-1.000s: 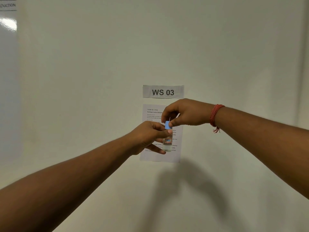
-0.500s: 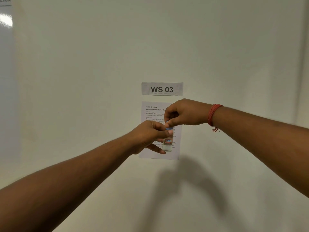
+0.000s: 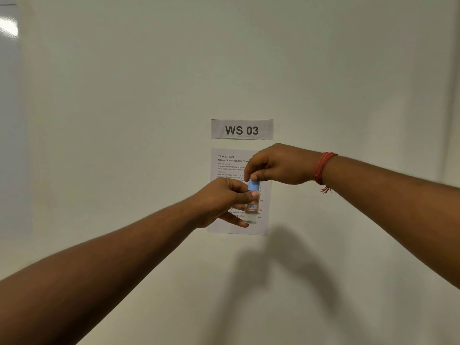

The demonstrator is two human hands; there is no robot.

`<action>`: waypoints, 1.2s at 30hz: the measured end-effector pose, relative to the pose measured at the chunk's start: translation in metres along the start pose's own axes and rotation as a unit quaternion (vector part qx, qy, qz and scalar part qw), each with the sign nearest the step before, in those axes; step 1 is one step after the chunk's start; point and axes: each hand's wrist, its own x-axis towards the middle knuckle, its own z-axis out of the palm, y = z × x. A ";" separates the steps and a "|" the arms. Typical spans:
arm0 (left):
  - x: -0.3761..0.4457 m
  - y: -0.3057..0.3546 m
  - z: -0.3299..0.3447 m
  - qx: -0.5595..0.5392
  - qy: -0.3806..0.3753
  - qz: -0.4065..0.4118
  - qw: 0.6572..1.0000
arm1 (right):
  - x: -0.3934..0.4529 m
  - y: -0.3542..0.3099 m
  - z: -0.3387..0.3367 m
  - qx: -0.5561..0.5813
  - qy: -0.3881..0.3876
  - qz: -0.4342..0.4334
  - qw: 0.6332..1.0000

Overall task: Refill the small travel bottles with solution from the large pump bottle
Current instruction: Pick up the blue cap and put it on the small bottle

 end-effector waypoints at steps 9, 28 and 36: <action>-0.001 0.001 0.002 -0.005 0.001 -0.001 1.000 | 0.007 -0.001 0.007 -0.034 0.010 0.020 0.999; -0.003 0.003 0.002 -0.012 -0.021 -0.007 1.000 | 0.003 -0.001 0.002 0.003 0.029 -0.005 1.000; -0.004 0.003 0.003 -0.021 -0.032 -0.013 0.999 | 0.003 -0.001 0.007 0.005 0.041 0.005 0.999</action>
